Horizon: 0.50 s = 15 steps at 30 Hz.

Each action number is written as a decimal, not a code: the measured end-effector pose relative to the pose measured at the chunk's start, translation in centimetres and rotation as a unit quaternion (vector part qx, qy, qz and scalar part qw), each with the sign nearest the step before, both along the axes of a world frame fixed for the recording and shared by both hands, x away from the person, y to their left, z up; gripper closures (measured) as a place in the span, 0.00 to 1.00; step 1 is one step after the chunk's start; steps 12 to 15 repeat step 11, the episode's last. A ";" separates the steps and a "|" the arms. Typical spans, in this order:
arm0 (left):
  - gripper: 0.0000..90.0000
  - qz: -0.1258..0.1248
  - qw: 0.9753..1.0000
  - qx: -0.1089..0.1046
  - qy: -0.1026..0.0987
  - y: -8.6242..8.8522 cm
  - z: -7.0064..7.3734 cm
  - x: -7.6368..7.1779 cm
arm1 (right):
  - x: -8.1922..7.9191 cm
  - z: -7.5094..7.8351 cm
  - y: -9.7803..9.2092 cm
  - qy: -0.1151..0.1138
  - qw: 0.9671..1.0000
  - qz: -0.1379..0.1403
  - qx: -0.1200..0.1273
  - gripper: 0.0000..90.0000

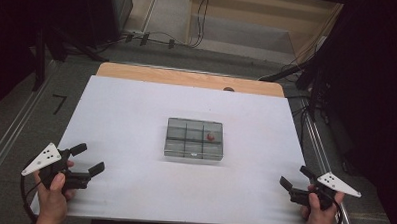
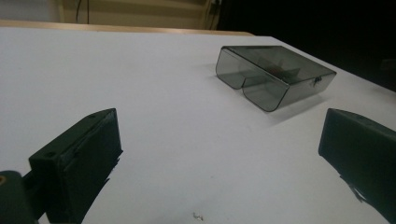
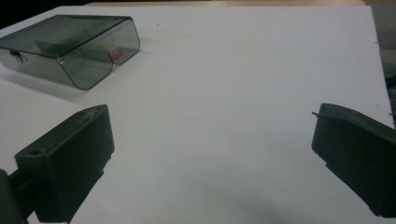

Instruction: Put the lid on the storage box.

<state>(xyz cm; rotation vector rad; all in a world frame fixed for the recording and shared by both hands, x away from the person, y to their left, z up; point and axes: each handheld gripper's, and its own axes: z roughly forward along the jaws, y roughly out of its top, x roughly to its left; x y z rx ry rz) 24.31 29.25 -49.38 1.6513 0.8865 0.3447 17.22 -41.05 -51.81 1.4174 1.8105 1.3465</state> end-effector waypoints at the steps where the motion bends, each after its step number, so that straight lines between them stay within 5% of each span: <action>1: 0.00 0.002 1.000 -0.005 0.001 0.0 0.0 -0.1 | 0.0 -0.1 0.0 0.000 1.000 -0.003 0.003 0.00; 8: 0.00 0.004 1.000 0.002 0.005 -0.2 -0.2 0.1 | 0.2 -0.5 0.3 0.008 1.000 -0.025 -0.012 0.00; 15: 0.00 0.002 1.000 0.005 0.005 -0.3 -0.2 0.3 | 0.4 -0.5 0.5 0.010 1.000 -0.017 -0.018 0.00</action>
